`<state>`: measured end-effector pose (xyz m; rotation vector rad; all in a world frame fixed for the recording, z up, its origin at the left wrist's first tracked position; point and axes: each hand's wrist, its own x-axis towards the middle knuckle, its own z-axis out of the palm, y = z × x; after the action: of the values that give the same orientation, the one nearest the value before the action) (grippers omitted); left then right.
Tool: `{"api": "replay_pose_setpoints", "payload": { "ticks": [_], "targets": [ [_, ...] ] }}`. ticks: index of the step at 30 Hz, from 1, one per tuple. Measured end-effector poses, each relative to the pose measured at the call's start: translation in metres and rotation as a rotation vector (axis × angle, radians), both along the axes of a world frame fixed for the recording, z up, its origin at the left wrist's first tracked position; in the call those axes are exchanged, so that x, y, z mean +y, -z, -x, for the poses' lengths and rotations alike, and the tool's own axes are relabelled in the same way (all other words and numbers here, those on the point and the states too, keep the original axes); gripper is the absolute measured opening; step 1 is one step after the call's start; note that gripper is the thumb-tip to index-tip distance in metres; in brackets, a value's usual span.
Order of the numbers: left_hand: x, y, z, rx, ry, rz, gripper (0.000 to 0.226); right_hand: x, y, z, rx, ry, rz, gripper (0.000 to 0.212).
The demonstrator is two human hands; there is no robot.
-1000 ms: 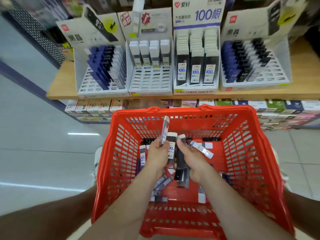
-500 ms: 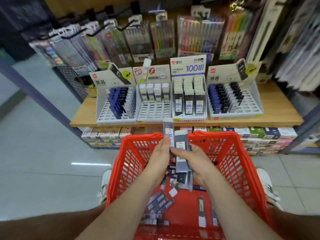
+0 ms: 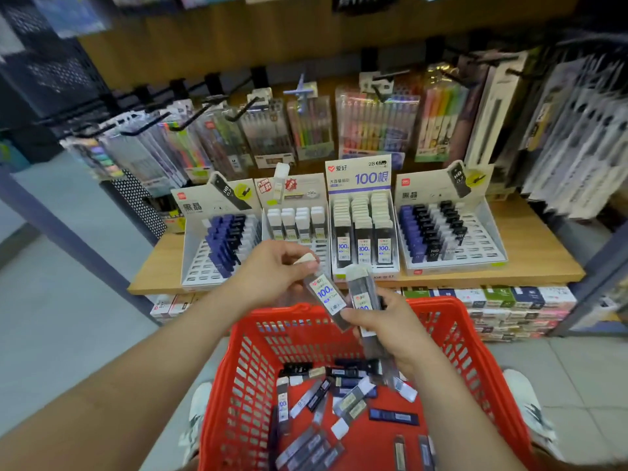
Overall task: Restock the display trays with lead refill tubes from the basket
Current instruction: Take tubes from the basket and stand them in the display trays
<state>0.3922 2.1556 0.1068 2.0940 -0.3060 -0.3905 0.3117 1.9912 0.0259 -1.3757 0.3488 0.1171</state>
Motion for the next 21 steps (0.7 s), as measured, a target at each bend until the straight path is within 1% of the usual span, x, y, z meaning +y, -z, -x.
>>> {"api": "replay_pose_setpoints", "payload": {
  "ticks": [2, 5, 7, 8, 11, 13, 17, 21],
  "targets": [
    [-0.008, -0.001, -0.014, -0.054, -0.005, -0.012, 0.01, -0.012, 0.009, -0.005, 0.023, 0.142, -0.132, 0.02],
    [-0.027, 0.004, -0.035, -0.239, -0.068, -0.001, 0.005, -0.035, 0.018, -0.012, 0.036, 0.334, -0.419, 0.021],
    [-0.042, 0.011, -0.047, -0.335, -0.099, 0.016, 0.007, -0.052, 0.023, -0.016, 0.032, 0.445, -0.588, 0.011],
    [-0.05, 0.016, -0.053, -0.367, -0.09, 0.008, 0.008, -0.06, 0.025, -0.018, 0.032, 0.491, -0.642, 0.011],
    [-0.073, 0.039, -0.066, -0.444, -0.013, -0.103, 0.011, -0.077, 0.032, -0.024, 0.033, 0.553, -0.662, 0.023],
    [-0.087, 0.052, -0.069, -0.495, 0.031, -0.178, 0.012, -0.083, 0.037, -0.027, 0.026, 0.565, -0.678, 0.027],
    [-0.107, 0.065, -0.073, -0.519, 0.052, -0.218, 0.011, -0.089, 0.043, -0.03, 0.009, 0.559, -0.749, 0.028],
    [-0.108, 0.067, -0.079, -0.521, 0.089, -0.249, 0.013, -0.091, 0.046, -0.031, -0.008, 0.544, -0.754, 0.027]
  ]
}}
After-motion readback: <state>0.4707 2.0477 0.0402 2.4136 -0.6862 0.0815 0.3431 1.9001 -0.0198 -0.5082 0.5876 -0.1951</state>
